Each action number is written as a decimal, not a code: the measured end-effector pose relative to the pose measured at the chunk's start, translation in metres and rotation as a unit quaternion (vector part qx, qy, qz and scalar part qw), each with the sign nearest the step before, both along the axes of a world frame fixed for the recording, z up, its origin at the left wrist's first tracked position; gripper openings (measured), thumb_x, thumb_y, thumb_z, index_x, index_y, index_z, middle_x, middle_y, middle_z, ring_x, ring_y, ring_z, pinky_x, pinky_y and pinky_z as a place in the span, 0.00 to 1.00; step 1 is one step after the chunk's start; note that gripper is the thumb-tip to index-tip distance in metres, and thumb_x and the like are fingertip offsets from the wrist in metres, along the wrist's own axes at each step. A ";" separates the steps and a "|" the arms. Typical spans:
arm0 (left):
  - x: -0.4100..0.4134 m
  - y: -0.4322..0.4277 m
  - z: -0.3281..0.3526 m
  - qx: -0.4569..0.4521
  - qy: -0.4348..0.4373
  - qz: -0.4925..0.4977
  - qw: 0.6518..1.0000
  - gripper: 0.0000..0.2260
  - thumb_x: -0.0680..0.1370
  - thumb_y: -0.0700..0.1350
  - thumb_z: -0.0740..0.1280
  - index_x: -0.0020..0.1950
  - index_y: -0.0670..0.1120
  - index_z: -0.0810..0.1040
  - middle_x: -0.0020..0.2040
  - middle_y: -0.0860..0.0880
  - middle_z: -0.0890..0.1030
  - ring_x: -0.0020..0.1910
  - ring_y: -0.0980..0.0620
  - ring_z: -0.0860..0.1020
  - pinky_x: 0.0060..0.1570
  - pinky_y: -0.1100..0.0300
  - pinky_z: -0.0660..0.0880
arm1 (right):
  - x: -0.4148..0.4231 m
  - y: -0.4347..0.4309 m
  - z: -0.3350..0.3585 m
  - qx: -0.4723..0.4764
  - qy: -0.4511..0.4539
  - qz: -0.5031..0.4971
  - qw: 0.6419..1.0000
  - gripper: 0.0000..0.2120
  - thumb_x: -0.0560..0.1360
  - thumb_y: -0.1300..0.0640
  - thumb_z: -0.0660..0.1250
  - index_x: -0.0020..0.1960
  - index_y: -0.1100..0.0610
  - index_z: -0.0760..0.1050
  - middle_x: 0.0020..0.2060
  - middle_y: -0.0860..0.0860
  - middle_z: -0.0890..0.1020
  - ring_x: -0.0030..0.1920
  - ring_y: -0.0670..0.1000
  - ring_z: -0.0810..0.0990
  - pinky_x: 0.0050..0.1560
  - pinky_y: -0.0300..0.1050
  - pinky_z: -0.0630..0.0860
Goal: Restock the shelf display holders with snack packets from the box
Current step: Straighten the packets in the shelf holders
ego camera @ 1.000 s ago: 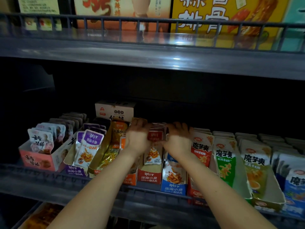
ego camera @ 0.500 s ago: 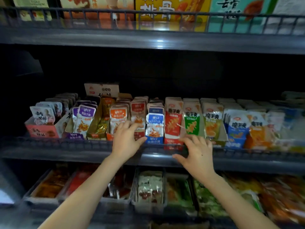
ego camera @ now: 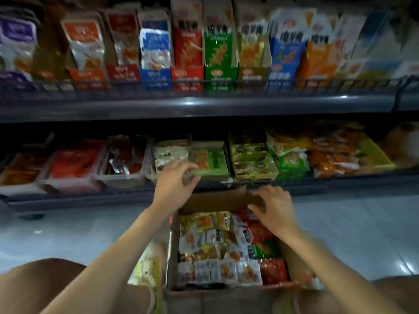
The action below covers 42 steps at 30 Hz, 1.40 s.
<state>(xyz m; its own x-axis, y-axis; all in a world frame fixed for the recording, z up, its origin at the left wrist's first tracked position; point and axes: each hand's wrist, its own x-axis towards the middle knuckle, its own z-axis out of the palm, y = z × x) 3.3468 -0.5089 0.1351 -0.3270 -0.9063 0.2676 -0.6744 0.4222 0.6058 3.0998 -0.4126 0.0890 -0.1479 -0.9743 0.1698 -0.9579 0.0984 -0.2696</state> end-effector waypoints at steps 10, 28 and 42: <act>-0.029 0.053 -0.160 0.208 -0.099 -0.014 0.973 0.10 0.77 0.45 0.67 0.58 0.45 0.80 0.56 0.47 0.79 0.57 0.46 0.75 0.52 0.56 0.72 | -0.034 0.044 -0.157 0.257 -0.185 -0.156 0.936 0.17 0.76 0.51 0.67 0.62 0.57 0.74 0.57 0.54 0.79 0.57 0.54 0.78 0.50 0.42 0.72; -0.053 0.058 -0.227 0.429 0.033 0.060 0.901 0.07 0.78 0.40 0.66 0.52 0.51 0.76 0.48 0.57 0.78 0.48 0.60 0.76 0.42 0.71 0.69 | -0.061 -0.001 -0.245 0.376 0.101 -0.003 0.921 0.30 0.74 0.43 0.66 0.72 0.50 0.63 0.69 0.55 0.66 0.69 0.57 0.62 0.71 0.54 0.55; -0.058 0.056 -0.230 0.459 0.044 0.072 0.885 0.07 0.78 0.41 0.65 0.54 0.49 0.78 0.50 0.55 0.78 0.48 0.61 0.75 0.41 0.70 0.68 | -0.066 0.003 -0.249 0.390 0.049 0.004 0.919 0.33 0.71 0.39 0.68 0.71 0.51 0.64 0.69 0.56 0.66 0.69 0.57 0.63 0.70 0.51 0.57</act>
